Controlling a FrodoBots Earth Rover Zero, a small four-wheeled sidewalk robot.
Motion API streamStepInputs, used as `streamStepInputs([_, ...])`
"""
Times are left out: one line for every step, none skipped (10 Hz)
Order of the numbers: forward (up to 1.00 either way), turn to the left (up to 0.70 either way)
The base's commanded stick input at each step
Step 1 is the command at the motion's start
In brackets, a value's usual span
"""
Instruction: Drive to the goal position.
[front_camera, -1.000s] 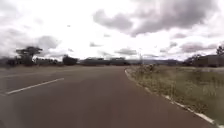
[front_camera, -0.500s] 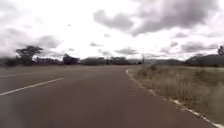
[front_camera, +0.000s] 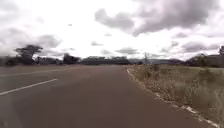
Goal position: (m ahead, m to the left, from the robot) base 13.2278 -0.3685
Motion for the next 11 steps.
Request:
streamStepInputs([0.69,0.0])
streamStepInputs([0.69,0.0])
streamStepInputs([0.69,0.0])
streamStepInputs([0.69,0.0])
streamStepInputs([0.69,0.0])
streamStepInputs([0.69,0.0])
streamStepInputs([0.69,0.0])
streamStepInputs([0.69,0.0])
streamStepInputs([0.69,0.0])
streamStepInputs([0.69,0.0])
streamStepInputs([0.69,0.0])
